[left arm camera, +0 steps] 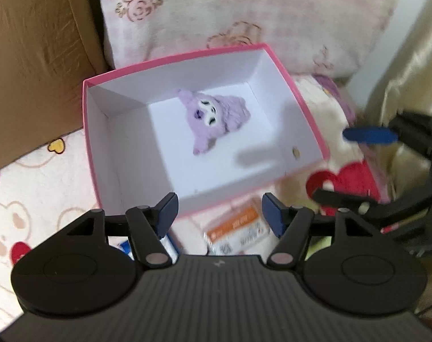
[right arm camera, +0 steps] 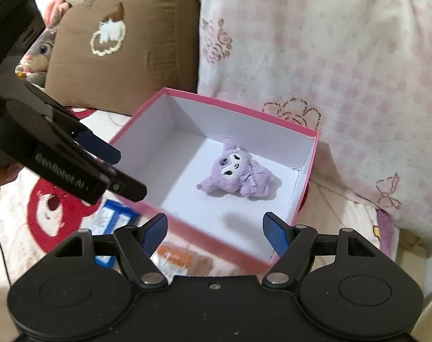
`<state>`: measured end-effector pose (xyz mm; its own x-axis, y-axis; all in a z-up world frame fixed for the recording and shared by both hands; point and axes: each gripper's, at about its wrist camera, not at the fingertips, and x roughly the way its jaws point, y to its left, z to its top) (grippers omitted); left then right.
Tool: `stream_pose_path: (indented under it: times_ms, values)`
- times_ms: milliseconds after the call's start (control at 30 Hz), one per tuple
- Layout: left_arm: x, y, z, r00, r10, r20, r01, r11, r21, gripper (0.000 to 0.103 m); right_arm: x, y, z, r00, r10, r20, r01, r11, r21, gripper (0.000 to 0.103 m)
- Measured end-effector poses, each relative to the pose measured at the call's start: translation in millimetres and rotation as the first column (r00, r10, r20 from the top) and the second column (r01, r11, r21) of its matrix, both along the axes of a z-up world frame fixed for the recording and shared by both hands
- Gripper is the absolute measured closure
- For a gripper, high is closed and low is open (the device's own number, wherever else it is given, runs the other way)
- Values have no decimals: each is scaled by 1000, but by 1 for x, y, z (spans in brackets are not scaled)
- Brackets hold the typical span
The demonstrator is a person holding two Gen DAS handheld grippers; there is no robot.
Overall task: Organize objects
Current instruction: 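Open the left tool to drop the doll and withdraw from the box, then reach the left tool to the white soap box and close on it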
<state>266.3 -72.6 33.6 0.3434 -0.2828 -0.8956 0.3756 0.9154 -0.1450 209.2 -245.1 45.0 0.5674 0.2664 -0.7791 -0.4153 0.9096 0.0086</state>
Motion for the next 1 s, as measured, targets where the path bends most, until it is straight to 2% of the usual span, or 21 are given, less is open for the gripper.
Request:
stream_pose_path:
  times_ms: [100,300,733,1000]
  values:
    - [-20,-3,6,999,-38,3,38,999,38,38,-17,0,14,1000,5,6,-5,1000,22,25]
    - [-58,-1,10,995,-95,-19,96,994,56,36,-50,-3,28,1000,27,-16,-26,999,33,23]
    - [-122,7,17,988,-150,-25,152,986,67,33,-110,-9,21,997,33,-73,-30,999,37,22]
    - [-146,10,17,989,-145,-15,146,988,45,25,-144,-6,16,998,49,-36,-48,998,35,17]
